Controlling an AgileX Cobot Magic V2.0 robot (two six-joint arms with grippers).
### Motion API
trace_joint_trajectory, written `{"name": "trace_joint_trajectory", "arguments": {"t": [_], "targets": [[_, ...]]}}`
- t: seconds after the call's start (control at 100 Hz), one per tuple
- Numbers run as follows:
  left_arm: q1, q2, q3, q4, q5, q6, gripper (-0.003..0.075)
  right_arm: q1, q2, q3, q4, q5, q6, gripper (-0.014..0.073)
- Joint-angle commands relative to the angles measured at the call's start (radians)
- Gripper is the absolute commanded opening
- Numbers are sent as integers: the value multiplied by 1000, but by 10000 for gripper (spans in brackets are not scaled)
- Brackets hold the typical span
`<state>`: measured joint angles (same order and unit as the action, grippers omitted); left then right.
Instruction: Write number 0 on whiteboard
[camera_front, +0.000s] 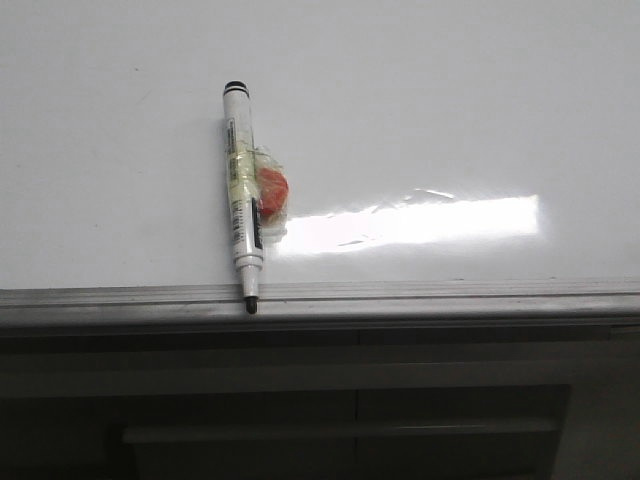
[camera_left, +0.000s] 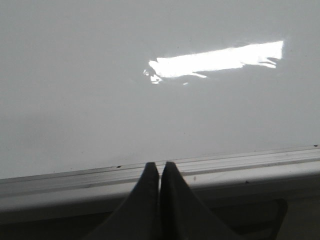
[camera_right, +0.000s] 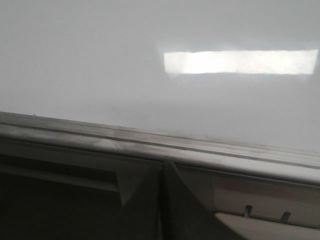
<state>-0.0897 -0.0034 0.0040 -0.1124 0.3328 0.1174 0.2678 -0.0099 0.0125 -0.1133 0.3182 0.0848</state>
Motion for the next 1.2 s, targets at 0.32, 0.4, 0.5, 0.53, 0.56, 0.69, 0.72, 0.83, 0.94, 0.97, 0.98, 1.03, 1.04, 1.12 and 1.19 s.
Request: {"name": "trace_joint_trajectory", "arguments": {"t": [0.32,0.4,0.5,0.53,0.56,0.69,0.72,0.83,0.94,0.97,0.98,1.03,1.04,1.12,1.19], "targets": [[2,-27,33,-1,-53,-8,-20,0,-18,13,-34,-42,-1,-69],[2,-27,33,-1,-53,-8,-20,0,-18,13,-34,-45,-1,-69],[2,-27,33,-1,-53,-8,-20,0,-18,13,-34,-62,-1,-69],[2,-27,33,-1,-53,-8,-20,0,-18,13,-34,-66,-1,-69],[2,-27,33,-1,-53,-8,-20,0,-18,13,-34,-79,-1,-69],[2,-27,33,22,-84,-8,-20,0,-18,13,-25,-238,-1,-69],[2,-27,33,22,-104,-8,-20,0,-18,13,-16,-277,-1,-69],[2,-27,33,20,-201,-8,-20,0,-18,13,40,-416,-1,-69],[2,-27,33,18,-306,-8,-20,0,-18,13,47,-455,-1,-69],[2,-27,33,18,-323,-8,-20,0,-18,13,47,-451,-1,-69],[2,-27,33,18,-333,-8,-20,0,-18,13,47,-451,-1,-69],[2,-27,33,18,-339,-8,-20,0,-18,13,51,-446,3,-69],[2,-27,33,18,-342,-8,-20,0,-18,13,57,-446,6,-69],[2,-27,33,-5,-353,-8,-20,0,-18,13,98,-453,10,-69],[2,-27,33,-122,-355,-8,-20,0,-18,13,151,-457,10,-69]]}}
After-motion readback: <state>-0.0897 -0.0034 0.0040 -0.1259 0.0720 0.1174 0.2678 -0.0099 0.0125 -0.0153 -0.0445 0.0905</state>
